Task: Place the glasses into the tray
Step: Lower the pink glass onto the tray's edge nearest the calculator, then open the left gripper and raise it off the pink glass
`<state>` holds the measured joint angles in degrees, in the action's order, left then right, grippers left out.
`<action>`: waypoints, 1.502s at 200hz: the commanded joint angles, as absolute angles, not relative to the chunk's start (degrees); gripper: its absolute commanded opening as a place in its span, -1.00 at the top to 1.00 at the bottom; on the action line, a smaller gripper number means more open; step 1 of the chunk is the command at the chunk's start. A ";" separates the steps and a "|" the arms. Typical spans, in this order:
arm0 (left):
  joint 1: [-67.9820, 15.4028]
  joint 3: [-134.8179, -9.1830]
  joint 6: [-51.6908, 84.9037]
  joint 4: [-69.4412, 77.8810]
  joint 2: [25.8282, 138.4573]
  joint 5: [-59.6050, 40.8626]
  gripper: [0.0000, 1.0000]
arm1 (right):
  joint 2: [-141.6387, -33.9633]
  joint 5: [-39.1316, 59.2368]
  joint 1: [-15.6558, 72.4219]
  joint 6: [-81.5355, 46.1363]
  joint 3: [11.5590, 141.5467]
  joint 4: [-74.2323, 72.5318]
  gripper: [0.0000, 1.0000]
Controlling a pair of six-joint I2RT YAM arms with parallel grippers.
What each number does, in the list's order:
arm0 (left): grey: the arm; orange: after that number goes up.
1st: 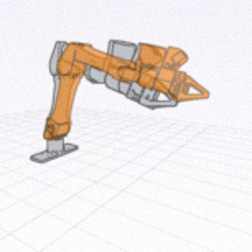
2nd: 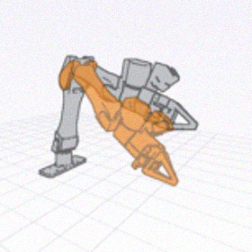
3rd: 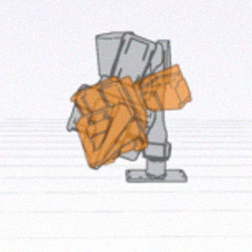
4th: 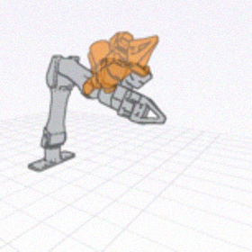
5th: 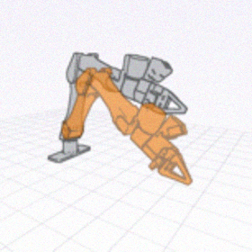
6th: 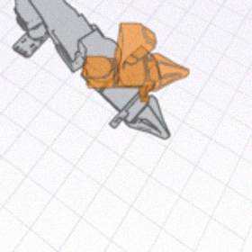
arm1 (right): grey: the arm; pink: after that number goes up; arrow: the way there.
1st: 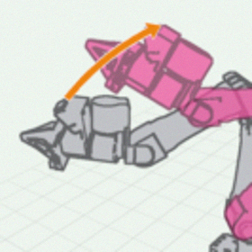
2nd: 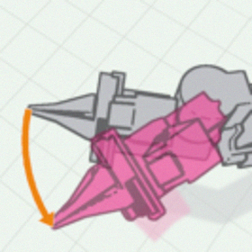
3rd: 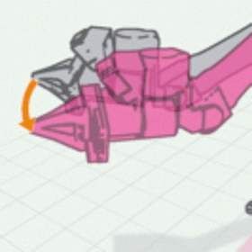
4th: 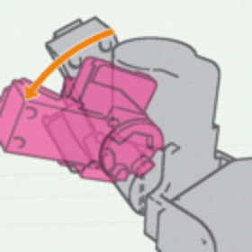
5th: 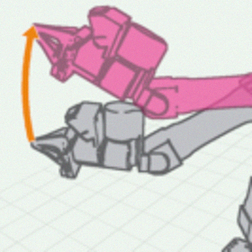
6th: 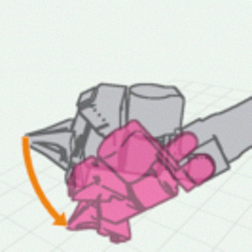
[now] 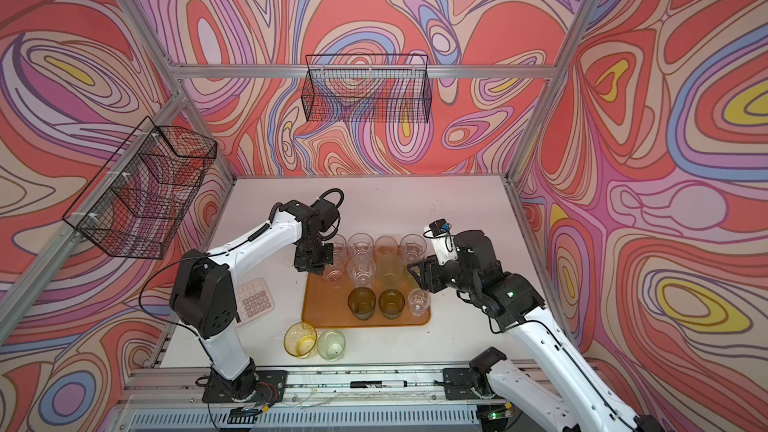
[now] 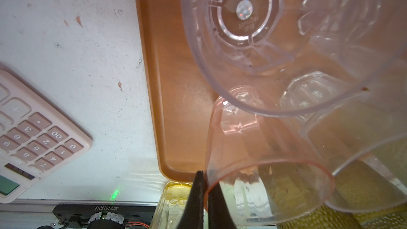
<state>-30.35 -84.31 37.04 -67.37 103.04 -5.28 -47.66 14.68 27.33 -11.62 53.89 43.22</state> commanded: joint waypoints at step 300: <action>-30.50 -82.69 37.98 -64.86 104.84 -5.71 0.42 | -46.33 15.21 27.17 -11.31 53.01 42.87 -0.37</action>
<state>-30.35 -82.72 37.56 -64.29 105.32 -6.00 -46.94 14.85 27.33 -11.60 53.65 43.22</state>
